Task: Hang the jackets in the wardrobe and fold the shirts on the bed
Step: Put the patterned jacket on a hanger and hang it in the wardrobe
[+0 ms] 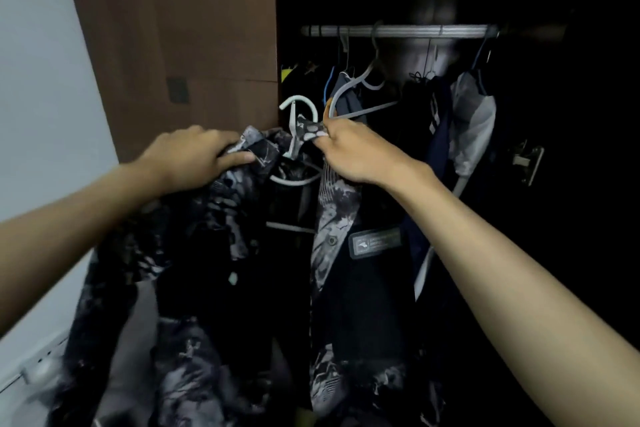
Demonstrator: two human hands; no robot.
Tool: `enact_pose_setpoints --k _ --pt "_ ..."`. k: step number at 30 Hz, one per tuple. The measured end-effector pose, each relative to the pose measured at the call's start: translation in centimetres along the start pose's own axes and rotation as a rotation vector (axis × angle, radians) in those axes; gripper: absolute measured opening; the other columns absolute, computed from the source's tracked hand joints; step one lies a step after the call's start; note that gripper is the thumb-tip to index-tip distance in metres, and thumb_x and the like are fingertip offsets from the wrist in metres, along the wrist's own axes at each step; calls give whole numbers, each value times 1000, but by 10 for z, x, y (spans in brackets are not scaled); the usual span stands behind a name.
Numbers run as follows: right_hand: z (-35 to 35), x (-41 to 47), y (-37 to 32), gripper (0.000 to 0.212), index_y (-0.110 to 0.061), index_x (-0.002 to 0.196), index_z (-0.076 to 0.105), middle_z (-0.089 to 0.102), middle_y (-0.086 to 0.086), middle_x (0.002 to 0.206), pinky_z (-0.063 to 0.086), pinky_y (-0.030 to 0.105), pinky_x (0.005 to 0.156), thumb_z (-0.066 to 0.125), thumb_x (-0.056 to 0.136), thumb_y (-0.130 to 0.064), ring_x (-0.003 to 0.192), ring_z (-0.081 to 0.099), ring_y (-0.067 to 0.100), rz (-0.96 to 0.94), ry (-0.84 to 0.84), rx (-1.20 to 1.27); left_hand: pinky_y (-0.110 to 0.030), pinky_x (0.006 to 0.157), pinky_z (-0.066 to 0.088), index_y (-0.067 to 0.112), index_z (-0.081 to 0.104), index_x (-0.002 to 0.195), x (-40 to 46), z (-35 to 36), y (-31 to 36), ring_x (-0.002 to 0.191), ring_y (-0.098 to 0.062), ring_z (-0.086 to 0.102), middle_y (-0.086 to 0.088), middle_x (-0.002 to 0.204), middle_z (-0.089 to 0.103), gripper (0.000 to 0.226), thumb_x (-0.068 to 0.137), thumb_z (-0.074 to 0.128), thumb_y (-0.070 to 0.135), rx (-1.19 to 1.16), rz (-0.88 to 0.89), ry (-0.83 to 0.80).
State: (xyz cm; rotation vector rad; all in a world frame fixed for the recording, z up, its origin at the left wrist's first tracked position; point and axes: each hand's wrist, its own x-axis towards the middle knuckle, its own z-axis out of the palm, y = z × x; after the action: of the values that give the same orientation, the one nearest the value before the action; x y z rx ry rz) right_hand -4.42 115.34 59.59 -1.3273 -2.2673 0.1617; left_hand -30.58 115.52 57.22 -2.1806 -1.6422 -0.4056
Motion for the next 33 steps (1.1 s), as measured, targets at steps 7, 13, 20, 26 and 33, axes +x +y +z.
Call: enact_pose_setpoints --k 7,13,20,26,33 --pt "15 -26 -14 26 -5 88 55 62 10 82 48 40 67 47 105 -24 75 60 32 185 147 94 -39 70 38 18 60 120 28 8 45 101 -44 64 -21 112 67 56 99 36 64 162 -154 172" --pt "54 -60 -23 90 -24 153 23 60 -35 90 47 3 68 76 84 -3 80 63 -15 84 211 637 -43 74 42 13 62 99 51 -5 44 102 -44 62 -20 107 67 60 94 45 70 -120 -288 155" --pt "25 -99 -2 17 -32 92 71 63 -9 63 42 29 47 72 90 -15 45 47 12 -126 35 361 -38 72 40 17 41 64 56 -26 31 80 -33 56 -3 67 49 59 91 53 68 -385 -397 41" --pt "4 -94 14 33 -32 122 61 52 -3 66 34 28 51 57 101 -6 51 37 11 -164 -251 350 -30 58 35 16 50 68 55 -39 31 63 -24 52 -7 74 58 47 92 61 55 -571 -420 3" --pt "-7 -75 -15 14 -39 91 79 61 -13 80 46 30 73 78 82 -50 81 56 4 -227 20 -128 -28 74 35 23 54 94 41 -55 45 88 -17 51 2 100 59 34 100 35 51 -801 -382 -174"
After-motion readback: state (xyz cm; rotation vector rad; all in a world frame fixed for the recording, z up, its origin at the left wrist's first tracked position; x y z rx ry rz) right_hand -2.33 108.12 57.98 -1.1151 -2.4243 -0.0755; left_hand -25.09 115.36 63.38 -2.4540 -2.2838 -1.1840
